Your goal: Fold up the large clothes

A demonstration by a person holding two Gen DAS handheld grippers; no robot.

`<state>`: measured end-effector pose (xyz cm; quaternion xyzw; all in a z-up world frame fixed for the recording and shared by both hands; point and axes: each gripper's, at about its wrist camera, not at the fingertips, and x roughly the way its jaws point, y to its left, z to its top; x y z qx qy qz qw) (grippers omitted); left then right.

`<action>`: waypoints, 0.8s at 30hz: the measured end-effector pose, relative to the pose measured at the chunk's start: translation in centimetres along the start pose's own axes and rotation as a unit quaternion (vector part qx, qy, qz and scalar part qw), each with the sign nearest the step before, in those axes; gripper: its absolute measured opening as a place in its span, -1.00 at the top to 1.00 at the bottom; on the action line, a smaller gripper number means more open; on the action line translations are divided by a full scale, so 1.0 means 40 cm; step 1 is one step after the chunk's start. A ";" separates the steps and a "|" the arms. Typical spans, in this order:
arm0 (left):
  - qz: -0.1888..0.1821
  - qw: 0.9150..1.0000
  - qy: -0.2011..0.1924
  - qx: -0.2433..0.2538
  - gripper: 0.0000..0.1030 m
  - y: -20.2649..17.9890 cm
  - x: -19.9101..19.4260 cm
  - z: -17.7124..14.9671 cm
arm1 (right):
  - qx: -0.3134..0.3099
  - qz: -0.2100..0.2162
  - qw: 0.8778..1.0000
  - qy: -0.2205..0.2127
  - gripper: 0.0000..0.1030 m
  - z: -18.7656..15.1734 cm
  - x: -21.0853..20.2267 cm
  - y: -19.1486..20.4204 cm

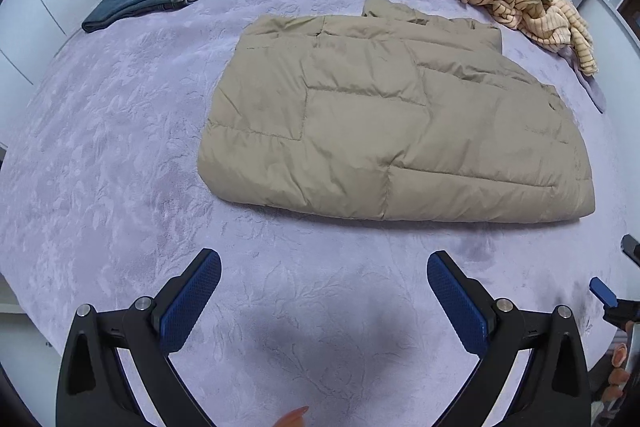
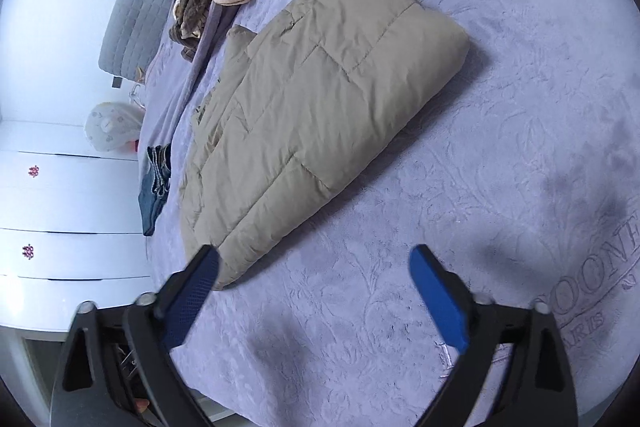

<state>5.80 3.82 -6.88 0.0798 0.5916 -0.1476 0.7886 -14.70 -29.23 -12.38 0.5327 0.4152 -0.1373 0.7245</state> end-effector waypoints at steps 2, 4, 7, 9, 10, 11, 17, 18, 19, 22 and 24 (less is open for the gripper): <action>0.006 1.000 0.001 -0.017 -1.00 -0.007 -0.019 -0.003 | -0.003 -0.003 1.000 0.009 -1.00 0.010 0.008 -0.010; 0.023 0.999 0.002 -0.028 -1.00 -0.019 -0.032 -0.011 | -0.008 -0.004 1.000 0.015 -1.00 0.023 0.013 -0.015; 0.039 0.998 0.015 -0.037 -1.00 -0.040 -0.040 -0.020 | -0.003 0.003 1.000 0.014 -1.00 0.042 0.015 -0.022; 0.047 0.998 0.018 -0.041 -1.00 -0.051 -0.048 -0.022 | -0.003 0.009 1.000 0.017 -1.00 0.054 0.018 -0.025; 0.052 0.998 0.018 -0.044 -1.00 -0.056 -0.054 -0.024 | -0.003 0.012 1.000 0.019 -1.00 0.059 0.019 -0.026; 0.061 0.997 0.016 -0.048 -1.00 -0.060 -0.061 -0.025 | -0.003 0.015 1.000 0.020 -1.00 0.063 0.020 -0.028; 0.066 0.995 0.031 -0.067 -1.00 -0.084 -0.073 -0.026 | 0.024 0.034 0.999 0.022 -1.00 0.090 0.014 -0.064; 0.057 0.995 0.035 -0.069 -1.00 -0.089 -0.073 -0.027 | 0.028 0.038 0.999 0.022 -1.00 0.096 0.012 -0.070; 0.047 0.995 0.039 -0.074 -1.00 -0.093 -0.072 -0.029 | 0.032 0.043 0.998 0.021 -1.00 0.103 0.012 -0.076; 0.032 0.993 0.047 -0.099 -1.00 -0.101 -0.068 -0.037 | 0.045 0.063 0.997 0.021 -1.00 0.121 0.013 -0.091; 0.025 0.991 0.052 -0.120 -1.00 -0.103 -0.065 -0.038 | 0.054 0.082 0.995 0.021 -1.00 0.128 0.015 -0.100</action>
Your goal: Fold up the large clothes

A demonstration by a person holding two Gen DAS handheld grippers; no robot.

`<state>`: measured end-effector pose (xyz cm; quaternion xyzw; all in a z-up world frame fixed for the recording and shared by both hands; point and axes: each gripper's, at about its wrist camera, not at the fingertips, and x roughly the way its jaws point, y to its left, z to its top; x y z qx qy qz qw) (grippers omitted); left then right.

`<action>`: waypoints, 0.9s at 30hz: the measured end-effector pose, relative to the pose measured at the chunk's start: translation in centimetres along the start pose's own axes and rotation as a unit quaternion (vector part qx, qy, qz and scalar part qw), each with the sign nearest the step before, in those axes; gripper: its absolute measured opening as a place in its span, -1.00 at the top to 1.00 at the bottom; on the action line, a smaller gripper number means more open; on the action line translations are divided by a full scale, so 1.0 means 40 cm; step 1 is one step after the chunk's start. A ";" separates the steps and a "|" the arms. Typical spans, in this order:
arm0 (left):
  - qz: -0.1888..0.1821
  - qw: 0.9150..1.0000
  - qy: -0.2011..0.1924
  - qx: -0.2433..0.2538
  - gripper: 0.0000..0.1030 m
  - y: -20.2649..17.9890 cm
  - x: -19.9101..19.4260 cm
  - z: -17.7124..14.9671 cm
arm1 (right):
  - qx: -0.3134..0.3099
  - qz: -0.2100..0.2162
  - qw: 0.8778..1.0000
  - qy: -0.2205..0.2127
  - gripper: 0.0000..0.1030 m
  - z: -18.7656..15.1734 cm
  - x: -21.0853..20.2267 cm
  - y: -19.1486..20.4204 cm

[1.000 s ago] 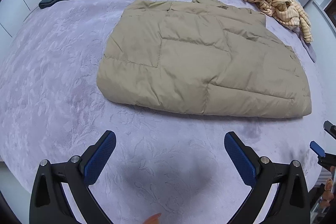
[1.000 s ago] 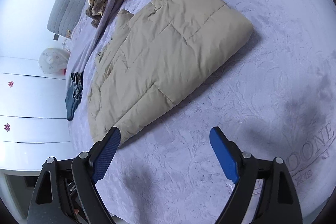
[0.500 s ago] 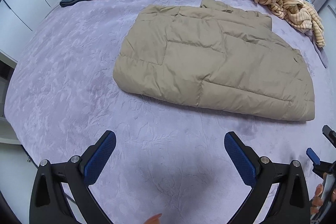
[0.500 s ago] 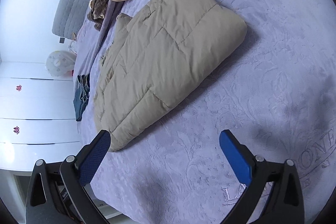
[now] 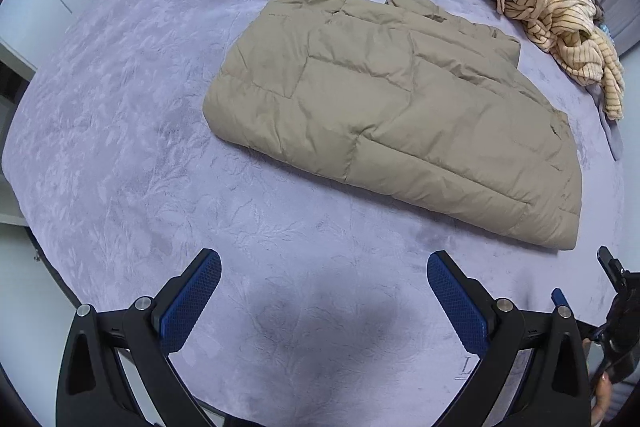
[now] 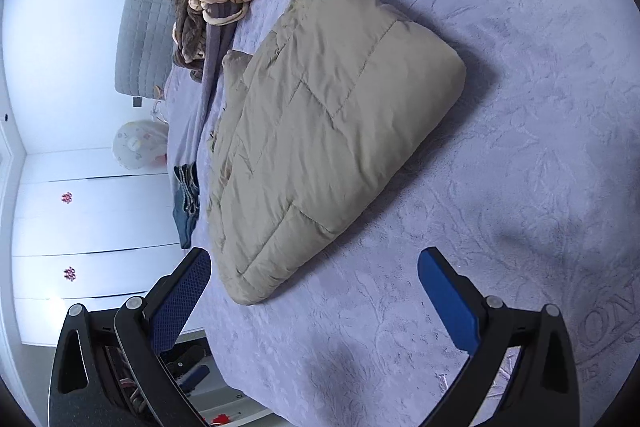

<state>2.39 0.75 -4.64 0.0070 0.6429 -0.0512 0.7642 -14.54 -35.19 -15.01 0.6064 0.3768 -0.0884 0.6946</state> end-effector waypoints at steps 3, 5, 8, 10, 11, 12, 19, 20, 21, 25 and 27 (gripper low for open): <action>-0.007 1.000 0.004 -0.024 -1.00 0.007 0.002 0.001 | 0.014 0.020 1.000 0.009 -1.00 0.005 0.009 -0.014; -0.006 0.999 0.003 -0.031 -1.00 0.013 0.002 0.003 | 0.024 0.028 0.999 0.015 -1.00 0.007 0.017 -0.023; 0.004 0.999 0.003 -0.036 -1.00 0.022 0.008 0.004 | 0.035 0.023 0.999 0.019 -1.00 0.016 0.026 -0.038; 0.006 0.999 0.004 -0.038 -1.00 0.029 0.016 0.006 | 0.040 0.017 0.999 0.018 -1.00 0.022 0.032 -0.045; 0.005 0.999 0.005 -0.040 -1.00 0.033 0.021 0.007 | 0.042 0.016 0.999 0.019 -1.00 0.025 0.037 -0.048; 0.002 0.999 0.006 -0.044 -1.00 0.038 0.026 0.008 | 0.043 0.015 0.999 0.019 -1.00 0.028 0.042 -0.050; -0.007 0.999 0.005 -0.050 -1.00 0.083 0.076 0.031 | 0.058 0.006 0.998 0.012 -1.00 0.041 0.074 -0.062; -0.013 0.999 0.006 -0.051 -1.00 0.094 0.088 0.037 | 0.060 0.003 0.998 0.009 -1.00 0.043 0.079 -0.063; -0.021 0.998 0.008 -0.052 -1.00 0.104 0.100 0.043 | 0.061 -0.001 0.998 0.007 -1.00 0.045 0.085 -0.063; -0.054 0.997 0.018 -0.054 -1.00 0.145 0.164 0.080 | 0.063 -0.030 0.998 -0.007 -1.00 0.043 0.094 -0.065; -0.070 0.996 0.018 -0.054 -1.00 0.163 0.196 0.102 | 0.070 -0.028 0.997 -0.012 -1.00 0.039 0.088 -0.070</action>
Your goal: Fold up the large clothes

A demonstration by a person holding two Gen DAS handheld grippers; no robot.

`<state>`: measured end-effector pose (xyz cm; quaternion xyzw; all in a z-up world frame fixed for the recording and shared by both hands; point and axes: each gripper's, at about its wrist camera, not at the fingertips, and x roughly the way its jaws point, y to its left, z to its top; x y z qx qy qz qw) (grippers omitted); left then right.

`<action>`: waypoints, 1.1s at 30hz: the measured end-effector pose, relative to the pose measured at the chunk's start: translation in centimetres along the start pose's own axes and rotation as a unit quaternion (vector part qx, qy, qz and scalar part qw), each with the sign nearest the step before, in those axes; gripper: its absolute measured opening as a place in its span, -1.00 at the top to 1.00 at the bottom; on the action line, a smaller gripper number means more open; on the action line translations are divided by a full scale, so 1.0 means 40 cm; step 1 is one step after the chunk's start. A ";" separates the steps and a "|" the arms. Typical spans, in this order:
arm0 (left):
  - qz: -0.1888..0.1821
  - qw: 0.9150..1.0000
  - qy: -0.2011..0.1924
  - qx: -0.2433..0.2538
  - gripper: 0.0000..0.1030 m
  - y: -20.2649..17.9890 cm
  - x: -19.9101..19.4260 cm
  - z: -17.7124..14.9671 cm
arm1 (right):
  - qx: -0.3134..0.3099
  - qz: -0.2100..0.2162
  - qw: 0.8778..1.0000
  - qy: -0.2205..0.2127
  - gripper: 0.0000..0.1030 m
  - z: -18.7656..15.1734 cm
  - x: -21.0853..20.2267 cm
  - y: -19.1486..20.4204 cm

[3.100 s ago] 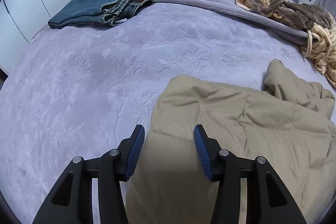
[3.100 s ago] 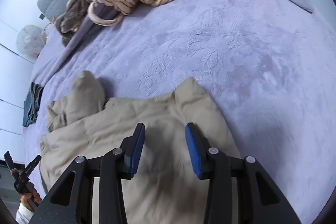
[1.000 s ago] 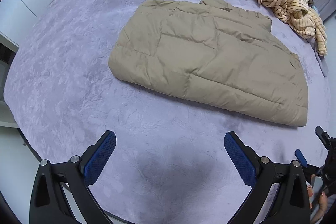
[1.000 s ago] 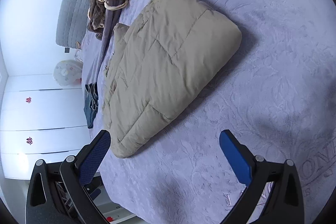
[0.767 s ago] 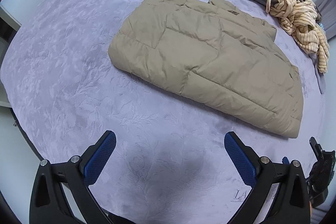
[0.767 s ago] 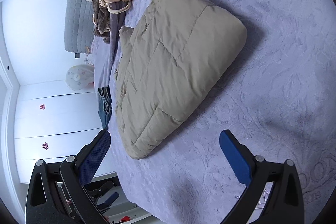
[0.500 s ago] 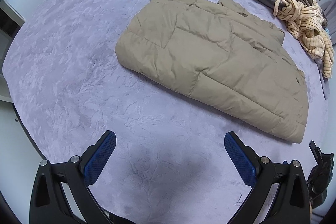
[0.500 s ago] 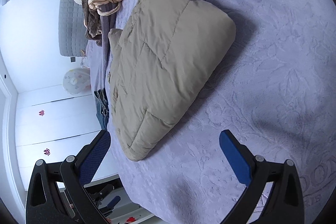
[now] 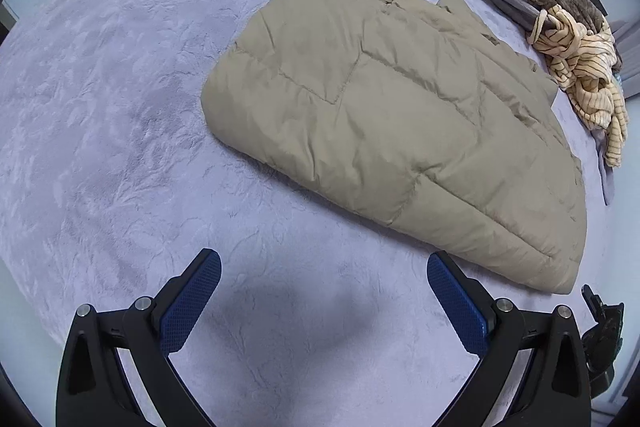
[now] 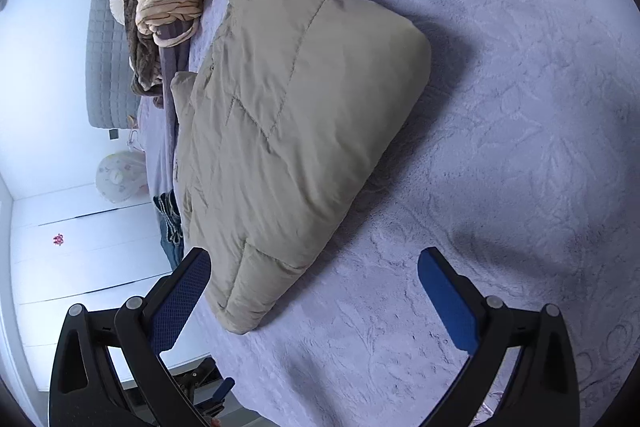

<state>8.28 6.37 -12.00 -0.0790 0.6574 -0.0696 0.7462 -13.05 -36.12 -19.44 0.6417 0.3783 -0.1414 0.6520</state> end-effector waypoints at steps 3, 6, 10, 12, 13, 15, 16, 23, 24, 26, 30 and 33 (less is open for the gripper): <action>-0.035 0.999 -0.001 -0.010 -1.00 0.031 0.033 0.030 | 0.010 0.006 1.000 -0.005 -1.00 0.003 0.004 -0.004; -0.085 0.996 0.001 -0.006 -1.00 0.058 0.062 0.049 | 0.018 0.018 1.000 -0.006 -1.00 0.011 0.020 -0.007; -0.145 0.989 0.024 -0.014 -1.00 0.104 0.119 0.056 | 0.048 0.058 0.997 -0.008 -1.00 0.016 0.044 -0.013; -0.171 0.984 0.030 -0.033 -1.00 0.129 0.148 0.054 | 0.056 0.073 0.996 -0.008 -1.00 0.016 0.052 -0.018; -0.179 0.982 0.031 -0.043 -1.00 0.140 0.162 0.058 | 0.058 0.076 0.995 -0.007 -1.00 0.020 0.059 -0.018; -0.195 0.978 0.027 -0.063 -1.00 0.161 0.189 0.072 | 0.059 0.076 0.995 -0.008 -1.00 0.030 0.076 -0.013; -0.202 0.976 0.023 -0.072 -1.00 0.167 0.199 0.083 | 0.059 0.075 0.995 -0.008 -1.00 0.033 0.081 -0.014; -0.208 0.972 -0.014 -0.105 -1.00 0.163 0.265 0.193 | 0.065 0.083 0.994 -0.003 -1.00 0.076 0.148 0.008; -0.207 0.972 -0.017 -0.113 -1.00 0.164 0.274 0.208 | 0.067 0.086 0.994 -0.003 -1.00 0.084 0.158 0.011; -0.207 0.969 -0.024 -0.133 -1.00 0.160 0.287 0.228 | 0.073 0.090 0.993 -0.003 -1.00 0.100 0.183 0.014; -0.212 0.965 -0.043 -0.151 -0.56 0.146 0.297 0.248 | 0.085 0.085 0.993 -0.008 -1.00 0.117 0.209 0.015; -0.240 0.959 -0.039 -0.146 0.41 0.143 0.297 0.255 | 0.097 0.084 0.992 -0.010 -0.78 0.116 0.204 0.008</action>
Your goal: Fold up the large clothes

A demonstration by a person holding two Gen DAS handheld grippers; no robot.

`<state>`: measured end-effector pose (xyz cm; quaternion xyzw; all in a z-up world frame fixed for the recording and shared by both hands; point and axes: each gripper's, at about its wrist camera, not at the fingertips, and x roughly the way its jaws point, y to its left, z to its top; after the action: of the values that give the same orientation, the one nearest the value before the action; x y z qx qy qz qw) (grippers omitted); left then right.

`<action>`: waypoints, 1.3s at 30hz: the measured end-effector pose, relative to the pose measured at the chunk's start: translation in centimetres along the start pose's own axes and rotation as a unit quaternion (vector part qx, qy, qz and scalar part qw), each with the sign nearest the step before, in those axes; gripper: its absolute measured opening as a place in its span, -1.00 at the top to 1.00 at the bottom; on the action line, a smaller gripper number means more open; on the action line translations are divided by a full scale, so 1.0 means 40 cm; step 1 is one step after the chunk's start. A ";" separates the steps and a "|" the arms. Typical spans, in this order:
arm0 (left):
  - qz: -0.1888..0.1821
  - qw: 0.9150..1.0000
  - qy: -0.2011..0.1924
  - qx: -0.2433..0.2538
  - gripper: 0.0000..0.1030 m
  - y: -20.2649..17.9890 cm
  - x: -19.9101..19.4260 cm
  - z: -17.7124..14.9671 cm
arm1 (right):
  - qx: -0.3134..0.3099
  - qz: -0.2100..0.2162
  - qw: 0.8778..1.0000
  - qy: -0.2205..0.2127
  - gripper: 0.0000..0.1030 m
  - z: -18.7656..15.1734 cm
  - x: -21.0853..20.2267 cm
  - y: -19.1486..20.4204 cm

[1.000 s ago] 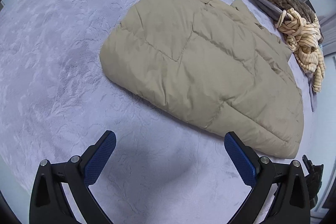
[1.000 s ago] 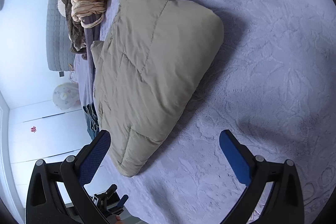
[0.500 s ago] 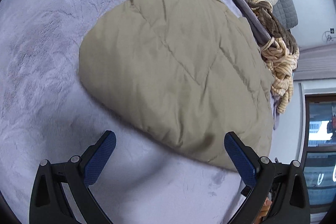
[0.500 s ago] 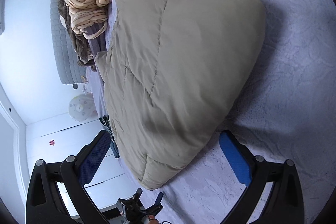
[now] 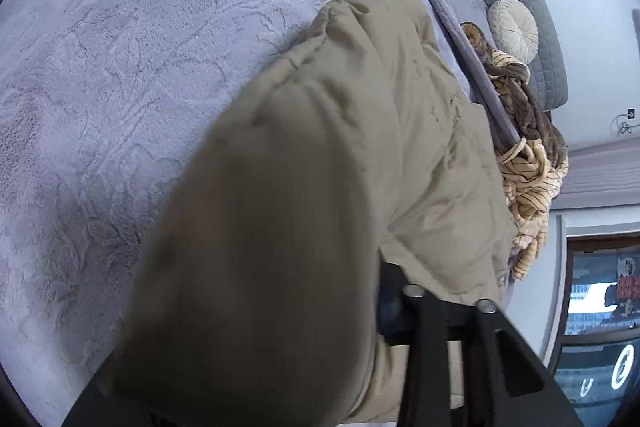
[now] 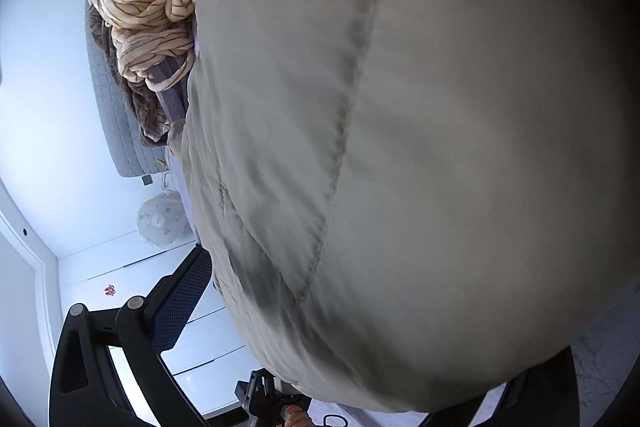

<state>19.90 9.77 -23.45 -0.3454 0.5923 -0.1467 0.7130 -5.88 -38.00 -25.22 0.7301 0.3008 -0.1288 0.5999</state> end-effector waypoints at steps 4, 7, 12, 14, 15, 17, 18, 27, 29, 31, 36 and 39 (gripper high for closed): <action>0.050 0.993 -0.016 0.103 0.65 -0.076 -0.035 -0.016 | -0.002 -0.010 1.000 0.003 0.35 -0.005 -0.013 -0.004; 0.069 0.984 -0.027 0.160 0.68 -0.130 -0.067 -0.034 | -0.027 -0.021 0.999 -0.001 0.50 -0.022 -0.034 0.024; 0.058 0.978 -0.021 0.198 0.69 -0.152 -0.136 -0.059 | -0.055 -0.029 0.998 -0.003 0.55 -0.075 -0.095 0.039; 0.052 0.975 -0.012 0.215 0.69 -0.143 -0.166 -0.079 | -0.063 -0.036 0.997 -0.006 0.55 -0.111 -0.128 0.028; 0.050 0.973 -0.006 0.225 0.69 -0.133 -0.184 -0.094 | -0.061 -0.038 0.997 -0.008 0.55 -0.129 -0.143 0.017; 0.048 0.969 0.007 0.243 0.69 -0.119 -0.212 -0.122 | -0.056 -0.043 0.997 -0.011 0.55 -0.165 -0.172 -0.010; 0.046 0.967 0.015 0.250 0.69 -0.106 -0.230 -0.138 | -0.054 -0.046 0.997 -0.012 0.55 -0.185 -0.188 -0.025; 0.052 0.959 0.065 0.270 0.69 0.041 -0.389 -0.325 | -0.042 -0.084 0.996 0.009 0.55 -0.333 -0.335 -0.142; 0.059 0.961 0.068 0.262 0.69 0.080 -0.418 -0.374 | -0.034 -0.088 0.995 0.017 0.55 -0.358 -0.366 -0.172; 0.070 0.965 0.071 0.244 0.69 0.120 -0.436 -0.419 | -0.027 -0.087 0.995 0.025 0.55 -0.382 -0.396 -0.215; 0.108 0.967 0.074 0.219 0.63 0.187 -0.439 -0.493 | -0.029 -0.089 0.995 0.038 0.50 -0.402 -0.426 -0.258; 0.133 0.969 0.061 0.200 0.35 0.212 -0.479 -0.501 | -0.052 -0.119 0.990 0.056 0.24 -0.399 -0.431 -0.251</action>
<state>-5.66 21.33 -16.07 -0.1042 0.6341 -0.1866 0.7432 -28.15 -26.68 -19.84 0.6630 0.4249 -0.1421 0.5997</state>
